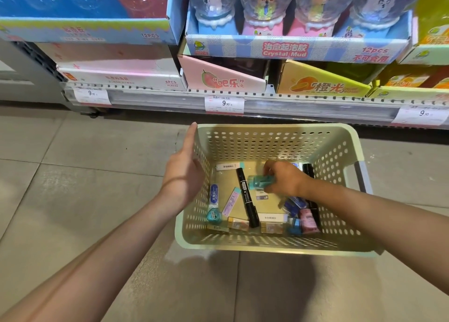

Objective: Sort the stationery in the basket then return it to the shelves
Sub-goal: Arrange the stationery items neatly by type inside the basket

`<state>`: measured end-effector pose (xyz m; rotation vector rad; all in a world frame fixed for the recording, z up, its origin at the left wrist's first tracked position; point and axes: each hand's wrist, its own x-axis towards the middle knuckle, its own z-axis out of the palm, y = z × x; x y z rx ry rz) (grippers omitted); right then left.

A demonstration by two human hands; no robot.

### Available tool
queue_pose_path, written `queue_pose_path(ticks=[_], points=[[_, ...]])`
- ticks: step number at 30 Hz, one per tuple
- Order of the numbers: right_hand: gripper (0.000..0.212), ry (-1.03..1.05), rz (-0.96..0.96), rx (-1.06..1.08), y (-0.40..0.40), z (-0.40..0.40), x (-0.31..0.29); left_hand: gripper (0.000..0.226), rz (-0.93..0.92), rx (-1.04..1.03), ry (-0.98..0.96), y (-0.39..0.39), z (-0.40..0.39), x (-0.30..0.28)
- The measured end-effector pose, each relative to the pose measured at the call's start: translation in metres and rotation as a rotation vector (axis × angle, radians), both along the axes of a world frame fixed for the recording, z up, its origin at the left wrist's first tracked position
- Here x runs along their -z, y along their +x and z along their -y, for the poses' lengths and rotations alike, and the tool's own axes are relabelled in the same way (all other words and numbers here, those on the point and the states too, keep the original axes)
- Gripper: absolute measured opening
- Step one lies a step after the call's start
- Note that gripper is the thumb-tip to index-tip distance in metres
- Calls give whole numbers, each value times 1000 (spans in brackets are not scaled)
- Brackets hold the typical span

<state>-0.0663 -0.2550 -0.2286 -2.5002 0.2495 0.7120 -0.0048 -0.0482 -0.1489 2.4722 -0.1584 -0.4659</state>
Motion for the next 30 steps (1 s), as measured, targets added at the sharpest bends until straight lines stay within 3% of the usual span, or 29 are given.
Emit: queue_pose_path(ticks=[5,11,14,16,20,24,30], points=[[35,34,218,121,2,-10,2,79,-3,-5,-44,1,-3,5],[47,-184,347,-68,-5,-18,8,78,20,14,-78,1,-3,9],[36,-257,429,-164,-1,-18,11,77,15,14,-83,2,-4,8],[33,-297,438,-243,1,-18,12,77,14,12,-80,1,-4,8],[48,-391,384,-337,5,-15,18,78,11,15,-107,1,-5,10],[54,-460,462,-410,5,-11,21,76,29,18,-123,1,-6,12],[50,-445,491,-384,6,-10,21,75,17,8,-114,0,-5,8]])
